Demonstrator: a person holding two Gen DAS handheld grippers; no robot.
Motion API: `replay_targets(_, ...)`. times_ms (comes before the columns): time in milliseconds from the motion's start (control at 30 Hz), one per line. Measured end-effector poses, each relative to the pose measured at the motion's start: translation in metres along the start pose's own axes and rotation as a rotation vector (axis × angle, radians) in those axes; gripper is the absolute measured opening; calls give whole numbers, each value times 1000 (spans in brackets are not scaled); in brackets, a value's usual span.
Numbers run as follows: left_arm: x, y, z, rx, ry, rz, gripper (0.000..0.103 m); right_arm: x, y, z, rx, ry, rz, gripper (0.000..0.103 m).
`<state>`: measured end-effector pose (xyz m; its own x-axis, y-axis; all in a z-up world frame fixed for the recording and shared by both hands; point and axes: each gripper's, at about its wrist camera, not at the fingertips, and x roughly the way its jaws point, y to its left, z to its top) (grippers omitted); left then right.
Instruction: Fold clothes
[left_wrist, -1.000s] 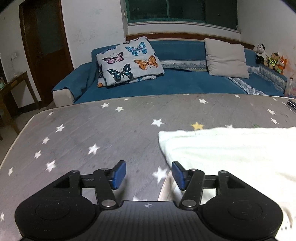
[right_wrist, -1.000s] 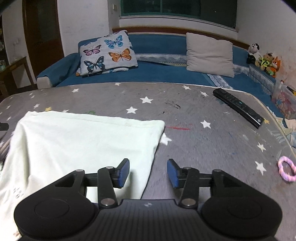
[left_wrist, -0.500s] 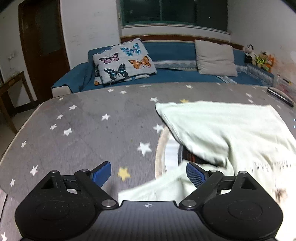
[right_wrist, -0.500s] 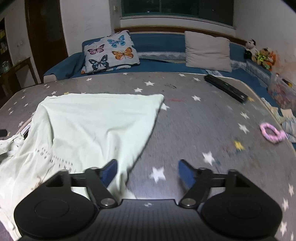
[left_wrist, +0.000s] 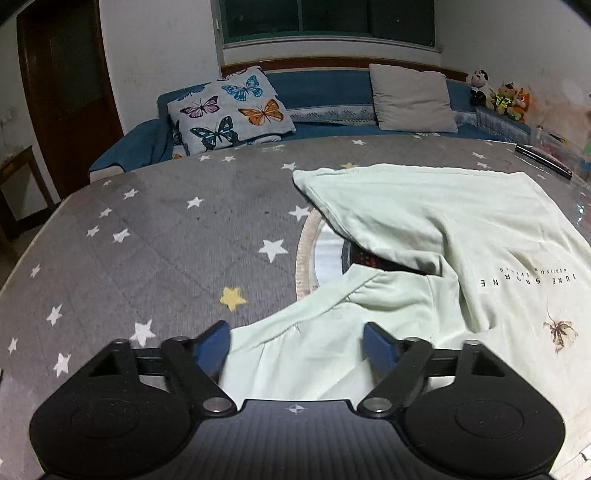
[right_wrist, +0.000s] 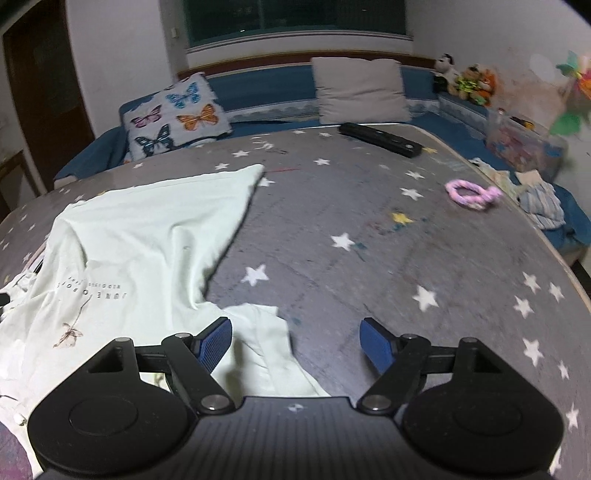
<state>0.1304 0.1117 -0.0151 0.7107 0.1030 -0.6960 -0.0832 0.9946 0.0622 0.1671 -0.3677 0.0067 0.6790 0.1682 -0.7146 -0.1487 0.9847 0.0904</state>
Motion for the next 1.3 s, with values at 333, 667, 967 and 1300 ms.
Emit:
replay_targets(333,-15,-3,-10,12,-28,-22,11,-1,-16,-15,75,0,-26,78)
replay_targets(667,-85,12,-27,-156,-44,60,10,-4,-21,-25,91,2,-15,75)
replay_targets(967,-82,24,-48,-228,47,82,10,-6,-11,-30,43,0,-7,49)
replay_targets(1300,-83,30,-60,-224,64,89,17,-22,3,-38,-53,49,-43,12)
